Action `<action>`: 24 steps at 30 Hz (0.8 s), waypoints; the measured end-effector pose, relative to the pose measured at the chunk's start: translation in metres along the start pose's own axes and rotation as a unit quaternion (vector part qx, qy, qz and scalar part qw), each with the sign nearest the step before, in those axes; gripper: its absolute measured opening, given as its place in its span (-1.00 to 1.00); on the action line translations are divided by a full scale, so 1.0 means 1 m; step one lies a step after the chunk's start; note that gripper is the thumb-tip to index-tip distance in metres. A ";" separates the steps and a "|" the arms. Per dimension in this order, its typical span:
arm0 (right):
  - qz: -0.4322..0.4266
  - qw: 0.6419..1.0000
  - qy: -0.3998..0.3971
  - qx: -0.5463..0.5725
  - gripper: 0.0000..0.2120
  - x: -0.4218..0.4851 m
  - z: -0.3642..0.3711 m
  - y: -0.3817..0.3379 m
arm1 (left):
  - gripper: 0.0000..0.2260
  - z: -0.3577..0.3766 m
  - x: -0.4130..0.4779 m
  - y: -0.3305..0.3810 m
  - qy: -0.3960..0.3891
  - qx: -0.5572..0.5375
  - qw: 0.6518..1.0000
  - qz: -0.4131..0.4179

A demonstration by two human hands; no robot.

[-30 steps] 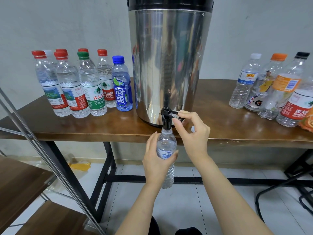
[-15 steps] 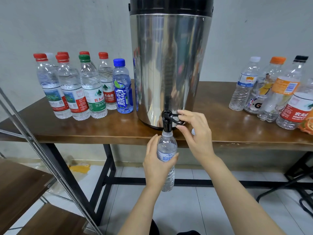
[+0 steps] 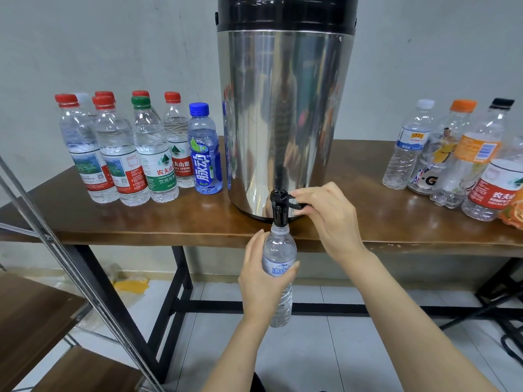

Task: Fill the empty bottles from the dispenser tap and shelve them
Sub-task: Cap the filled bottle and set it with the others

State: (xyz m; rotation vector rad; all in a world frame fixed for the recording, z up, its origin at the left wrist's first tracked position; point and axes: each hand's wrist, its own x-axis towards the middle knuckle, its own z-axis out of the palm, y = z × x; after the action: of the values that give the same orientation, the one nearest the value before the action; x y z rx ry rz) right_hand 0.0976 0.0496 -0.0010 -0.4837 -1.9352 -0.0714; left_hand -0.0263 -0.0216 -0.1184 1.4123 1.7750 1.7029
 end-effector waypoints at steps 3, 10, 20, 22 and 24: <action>-0.022 0.999 -0.003 -0.029 -0.78 0.026 0.005 -0.008 | -0.30 -0.001 0.001 0.001 0.005 0.000 1.000 0.007; 0.119 0.992 -0.027 0.021 -0.69 0.048 0.023 -0.012 | -0.30 -0.003 0.002 0.002 0.002 0.000 1.000 0.012; 0.125 0.987 -0.094 0.042 -0.83 0.041 0.010 -0.017 | -0.29 -0.004 0.002 -0.001 -0.013 0.002 1.000 0.007; 0.140 0.985 -0.093 0.031 -0.78 0.032 0.003 -0.011 | -0.29 -0.006 0.002 0.001 -0.016 0.000 1.000 0.003; 0.172 0.983 -0.067 -0.009 -0.82 0.021 -0.003 -0.001 | -0.29 -0.008 0.001 0.003 -0.018 -0.001 1.000 0.000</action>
State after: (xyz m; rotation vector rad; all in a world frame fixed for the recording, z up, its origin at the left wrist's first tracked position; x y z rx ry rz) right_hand 0.0932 0.0537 0.0193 -0.8466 -1.9545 0.1698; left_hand -0.0318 -0.0254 -0.1137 1.4320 1.7546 1.6680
